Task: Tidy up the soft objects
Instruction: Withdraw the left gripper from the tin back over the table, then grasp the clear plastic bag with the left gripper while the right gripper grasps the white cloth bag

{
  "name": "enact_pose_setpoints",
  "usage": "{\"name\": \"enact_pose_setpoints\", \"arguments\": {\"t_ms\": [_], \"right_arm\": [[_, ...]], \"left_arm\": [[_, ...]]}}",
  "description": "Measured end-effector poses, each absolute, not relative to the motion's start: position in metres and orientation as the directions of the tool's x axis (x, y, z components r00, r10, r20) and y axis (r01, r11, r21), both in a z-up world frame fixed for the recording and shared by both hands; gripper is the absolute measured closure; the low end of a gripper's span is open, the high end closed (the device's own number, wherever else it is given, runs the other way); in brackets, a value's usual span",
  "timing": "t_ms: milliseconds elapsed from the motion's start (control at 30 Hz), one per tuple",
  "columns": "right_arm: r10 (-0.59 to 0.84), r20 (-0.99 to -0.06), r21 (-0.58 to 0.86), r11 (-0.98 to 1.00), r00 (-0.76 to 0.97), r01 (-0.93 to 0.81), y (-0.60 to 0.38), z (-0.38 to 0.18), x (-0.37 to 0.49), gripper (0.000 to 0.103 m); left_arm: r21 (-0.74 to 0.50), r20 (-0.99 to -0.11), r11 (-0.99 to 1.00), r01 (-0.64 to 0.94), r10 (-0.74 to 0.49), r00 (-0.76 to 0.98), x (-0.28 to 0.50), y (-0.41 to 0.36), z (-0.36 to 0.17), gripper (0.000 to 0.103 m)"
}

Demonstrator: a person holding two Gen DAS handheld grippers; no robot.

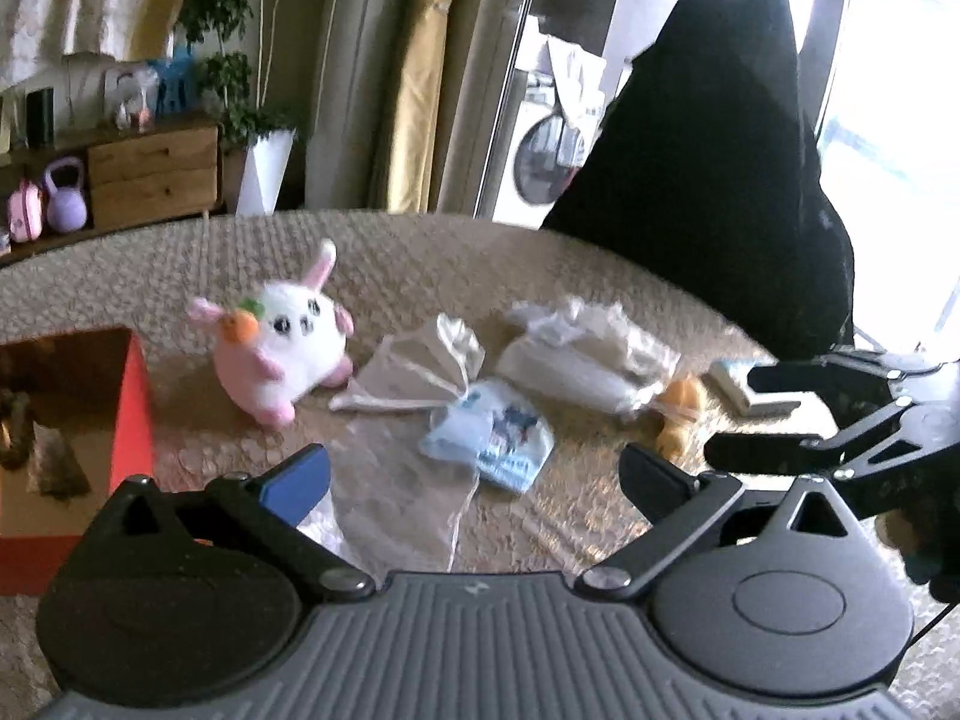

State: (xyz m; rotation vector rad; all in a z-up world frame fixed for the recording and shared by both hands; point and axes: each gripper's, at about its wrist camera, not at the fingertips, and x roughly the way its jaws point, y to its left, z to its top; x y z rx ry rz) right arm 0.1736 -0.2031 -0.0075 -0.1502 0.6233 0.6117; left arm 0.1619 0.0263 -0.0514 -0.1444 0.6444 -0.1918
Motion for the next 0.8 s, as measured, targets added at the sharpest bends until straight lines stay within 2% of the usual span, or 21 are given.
{"name": "enact_pose_setpoints", "arguments": {"t_ms": [300,567,667,800], "right_arm": [[0.46,-0.614,0.027,0.824,0.641,-0.566,-0.205,-0.034,0.215,0.009],[0.413,-0.644,0.033,0.856,0.644,-0.516,-0.201,-0.059,0.271,0.013],[0.395,-0.662,0.025,0.861,0.637,-0.509,-0.198,-0.068,0.292,0.02],[0.379,-0.679,-0.004,0.855,0.629,-0.519,-0.193,-0.078,0.307,0.021]], "left_arm": [[-0.139,-0.685,0.986,0.088,-0.16,0.711,0.191,0.024,-0.101,0.0],[-0.1,-0.727,0.994,0.053,-0.109,0.678,0.218,0.028,-0.129,0.0],[-0.075,-0.73,0.996,0.045,-0.085,0.679,0.225,0.031,-0.136,0.0],[-0.059,-0.749,0.997,0.048,-0.076,0.658,0.232,0.035,-0.146,0.0]]}}
